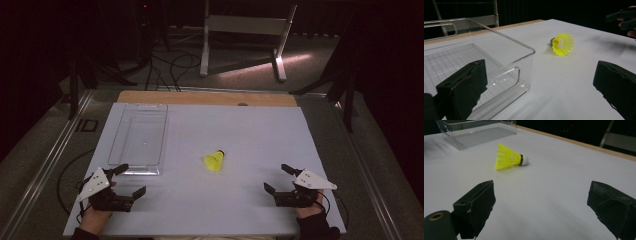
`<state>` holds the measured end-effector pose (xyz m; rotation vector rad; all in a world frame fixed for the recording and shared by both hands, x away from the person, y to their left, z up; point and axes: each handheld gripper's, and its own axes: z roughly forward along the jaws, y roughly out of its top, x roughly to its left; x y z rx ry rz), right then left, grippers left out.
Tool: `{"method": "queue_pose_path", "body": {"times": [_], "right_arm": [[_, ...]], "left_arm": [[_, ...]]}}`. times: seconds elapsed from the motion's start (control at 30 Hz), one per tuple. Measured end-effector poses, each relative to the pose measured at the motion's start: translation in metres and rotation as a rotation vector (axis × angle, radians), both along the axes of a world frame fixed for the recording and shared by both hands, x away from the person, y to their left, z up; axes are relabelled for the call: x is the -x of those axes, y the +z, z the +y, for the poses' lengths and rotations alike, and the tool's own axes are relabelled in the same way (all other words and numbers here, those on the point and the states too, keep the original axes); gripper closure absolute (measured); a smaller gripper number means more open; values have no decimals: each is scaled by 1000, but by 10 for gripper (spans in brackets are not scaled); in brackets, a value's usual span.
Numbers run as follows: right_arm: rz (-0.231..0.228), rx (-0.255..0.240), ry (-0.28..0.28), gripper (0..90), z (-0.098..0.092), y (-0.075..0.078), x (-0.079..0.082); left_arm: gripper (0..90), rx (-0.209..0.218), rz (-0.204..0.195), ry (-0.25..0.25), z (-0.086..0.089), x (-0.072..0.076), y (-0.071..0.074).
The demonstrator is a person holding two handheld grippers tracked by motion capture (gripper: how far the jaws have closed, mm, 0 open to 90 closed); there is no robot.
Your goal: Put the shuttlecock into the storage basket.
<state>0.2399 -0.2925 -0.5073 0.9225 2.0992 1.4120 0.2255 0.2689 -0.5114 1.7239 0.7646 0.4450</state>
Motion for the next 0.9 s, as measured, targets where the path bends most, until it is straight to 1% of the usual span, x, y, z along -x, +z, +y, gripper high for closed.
{"method": "queue_pose_path", "body": {"times": [0.07, 0.13, 0.2, 0.27, 0.33, 0.43, 0.47, 0.57, 0.7, 0.73, 0.83, 0.9], "right_arm": [[-1, -1, -1, 76, 0, 0, 0], [-12, 2, 3, 77, 0, 0, 0], [-12, 1, 4, 77, 0, 0, 0], [-27, 7, 7, 77, 1, 1, 1], [-26, 5, 8, 77, 1, 1, 1], [-28, 10, 4, 77, 1, 1, 1], [-26, 5, 8, 77, 0, 2, 1], [-28, 10, 9, 77, 1, 2, 1], [-32, 21, 8, 77, 2, 2, 1], [-31, 22, 7, 78, 2, 2, 1], [-28, 25, 6, 78, 2, 2, 1], [-25, 26, 7, 78, 2, 2, 1]], "left_arm": [[2, 3, 0, 3, 0, 0, 0], [2, 2, 5, -1, 0, -1, 0], [2, 0, 15, -4, 0, -1, 0], [2, 0, 22, -8, 0, -1, 0], [2, 0, 32, -9, 0, -2, -1], [2, -9, 49, -14, -1, -3, -1], [2, -13, 57, -18, -1, -3, 0], [1, -26, 67, -24, -2, -3, 1], [1, -44, 80, -34, -3, -4, 8], [1, -53, 83, -36, -3, -4, 10], [1, -57, 94, -54, -4, -5, 19], [1, -90, 97, -66, -5, -6, 25]]}}
